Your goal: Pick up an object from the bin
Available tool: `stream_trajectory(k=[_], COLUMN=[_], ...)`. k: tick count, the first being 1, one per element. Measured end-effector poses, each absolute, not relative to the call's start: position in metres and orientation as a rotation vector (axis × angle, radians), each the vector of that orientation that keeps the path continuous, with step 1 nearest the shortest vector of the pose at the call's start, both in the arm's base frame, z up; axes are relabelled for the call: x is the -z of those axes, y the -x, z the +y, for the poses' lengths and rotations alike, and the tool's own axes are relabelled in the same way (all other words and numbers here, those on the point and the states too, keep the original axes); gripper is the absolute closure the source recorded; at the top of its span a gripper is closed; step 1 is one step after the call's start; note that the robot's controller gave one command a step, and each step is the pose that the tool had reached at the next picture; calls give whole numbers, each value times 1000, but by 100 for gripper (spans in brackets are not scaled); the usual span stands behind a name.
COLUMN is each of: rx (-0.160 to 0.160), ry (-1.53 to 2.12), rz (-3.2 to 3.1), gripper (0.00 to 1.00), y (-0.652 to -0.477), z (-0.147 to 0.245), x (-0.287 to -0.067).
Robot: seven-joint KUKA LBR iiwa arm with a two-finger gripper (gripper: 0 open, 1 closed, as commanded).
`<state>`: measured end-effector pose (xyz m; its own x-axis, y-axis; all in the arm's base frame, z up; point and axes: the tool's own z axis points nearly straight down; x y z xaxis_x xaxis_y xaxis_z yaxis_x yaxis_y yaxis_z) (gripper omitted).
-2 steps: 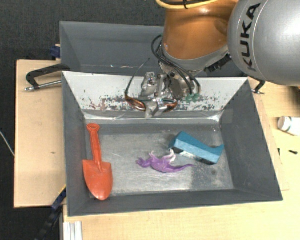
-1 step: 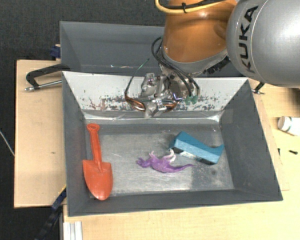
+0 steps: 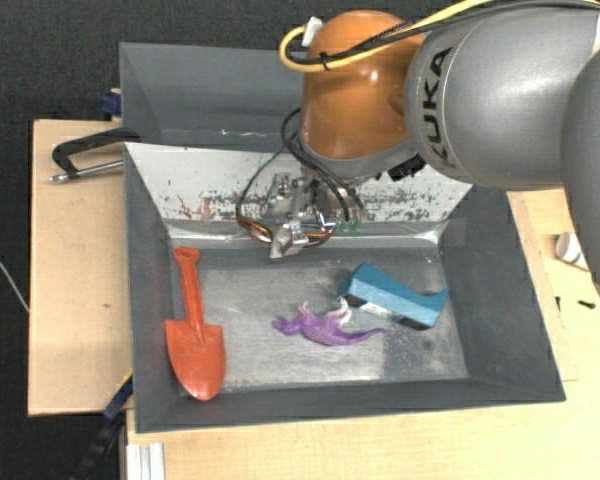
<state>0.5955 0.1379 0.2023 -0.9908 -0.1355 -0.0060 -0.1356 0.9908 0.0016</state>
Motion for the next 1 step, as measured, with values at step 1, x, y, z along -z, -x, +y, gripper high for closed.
stream_trajectory(k=[1], rx=[-1], ry=[79], rz=[3141], gripper=[100], y=[-550], z=[154], x=[-165])
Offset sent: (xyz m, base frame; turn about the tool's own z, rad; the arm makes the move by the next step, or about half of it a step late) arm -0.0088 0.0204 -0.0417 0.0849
